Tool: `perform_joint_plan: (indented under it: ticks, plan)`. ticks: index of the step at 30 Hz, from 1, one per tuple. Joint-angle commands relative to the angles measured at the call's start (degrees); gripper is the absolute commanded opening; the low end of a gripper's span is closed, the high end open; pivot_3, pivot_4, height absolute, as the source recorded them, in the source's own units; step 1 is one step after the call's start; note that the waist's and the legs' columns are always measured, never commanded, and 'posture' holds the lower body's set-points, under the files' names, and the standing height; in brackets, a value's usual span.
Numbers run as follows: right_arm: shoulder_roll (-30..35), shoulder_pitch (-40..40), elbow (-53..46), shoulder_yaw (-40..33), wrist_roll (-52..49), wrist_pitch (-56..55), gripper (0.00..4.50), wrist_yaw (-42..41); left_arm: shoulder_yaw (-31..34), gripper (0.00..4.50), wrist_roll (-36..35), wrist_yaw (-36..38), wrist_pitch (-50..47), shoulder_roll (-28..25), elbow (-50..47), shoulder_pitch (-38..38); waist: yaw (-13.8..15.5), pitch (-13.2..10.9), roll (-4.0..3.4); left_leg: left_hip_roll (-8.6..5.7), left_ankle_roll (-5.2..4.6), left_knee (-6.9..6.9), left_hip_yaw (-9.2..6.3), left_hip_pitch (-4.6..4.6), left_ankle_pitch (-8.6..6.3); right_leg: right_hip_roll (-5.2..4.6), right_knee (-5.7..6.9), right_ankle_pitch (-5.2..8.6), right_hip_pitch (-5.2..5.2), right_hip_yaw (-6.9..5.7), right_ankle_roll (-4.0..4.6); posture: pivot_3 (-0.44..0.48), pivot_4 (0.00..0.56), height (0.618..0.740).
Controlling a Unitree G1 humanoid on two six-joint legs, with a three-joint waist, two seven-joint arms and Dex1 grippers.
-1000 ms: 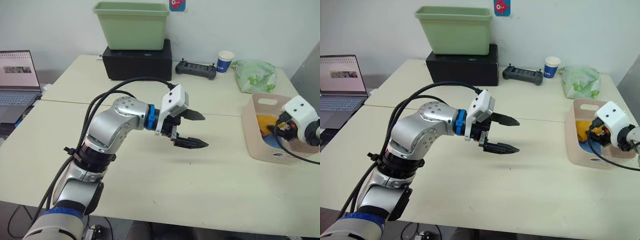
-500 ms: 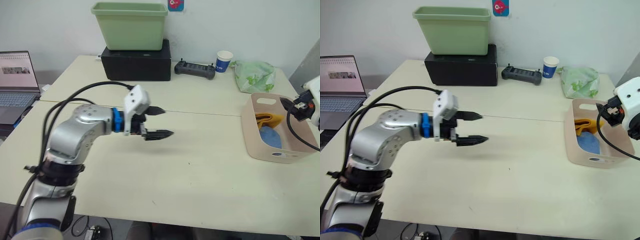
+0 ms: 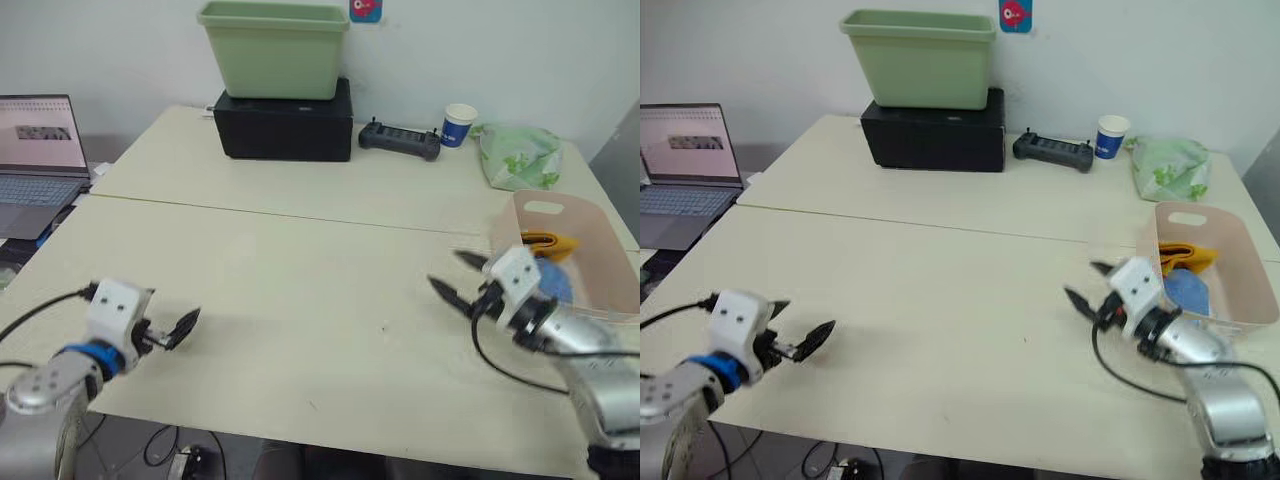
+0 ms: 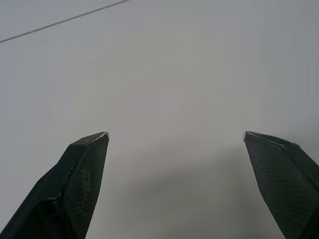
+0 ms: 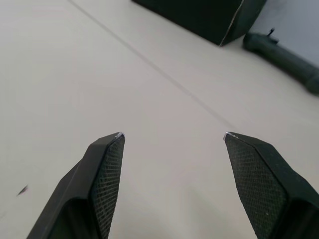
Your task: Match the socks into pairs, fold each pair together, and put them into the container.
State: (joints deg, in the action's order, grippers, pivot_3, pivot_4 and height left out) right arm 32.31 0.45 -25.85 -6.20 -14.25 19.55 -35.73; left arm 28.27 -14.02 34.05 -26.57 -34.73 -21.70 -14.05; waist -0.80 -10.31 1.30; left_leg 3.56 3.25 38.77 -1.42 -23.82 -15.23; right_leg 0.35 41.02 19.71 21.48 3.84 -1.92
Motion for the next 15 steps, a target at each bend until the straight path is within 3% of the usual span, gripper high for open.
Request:
perform_joint_plan:
  ticks: [1,8,15]
  plan:
    - [-0.60,2.06,-0.77,-3.46,-0.49,-5.81,3.42,-0.01,2.79,4.50,0.57,-1.58,3.94,0.35,0.28,-0.95,-0.11,0.02,0.02,-0.03,0.00,0.00,0.05,0.13,0.00,0.01,0.00,-0.01,-0.11,-0.05,0.00,0.000,0.150,0.696]
    - [-4.16,17.55,-2.06,-4.10,2.51,-14.92,3.42,1.80,0.93,4.50,-0.40,-0.20,9.28,2.19,4.18,-3.38,-0.70,0.16,0.18,0.02,-0.02,-0.05,0.02,0.25,-0.02,0.24,-0.01,0.01,-0.15,-0.04,0.00,0.000,0.150,0.696]
    - [-6.71,19.74,-2.19,-3.53,3.58,-15.60,3.42,4.70,-0.35,4.50,-4.31,4.88,6.01,-0.04,6.88,-1.21,-1.19,0.18,0.16,0.11,-0.01,-0.07,0.20,0.72,-0.01,0.42,0.16,-0.03,-0.36,0.17,0.11,0.000,0.150,0.696]
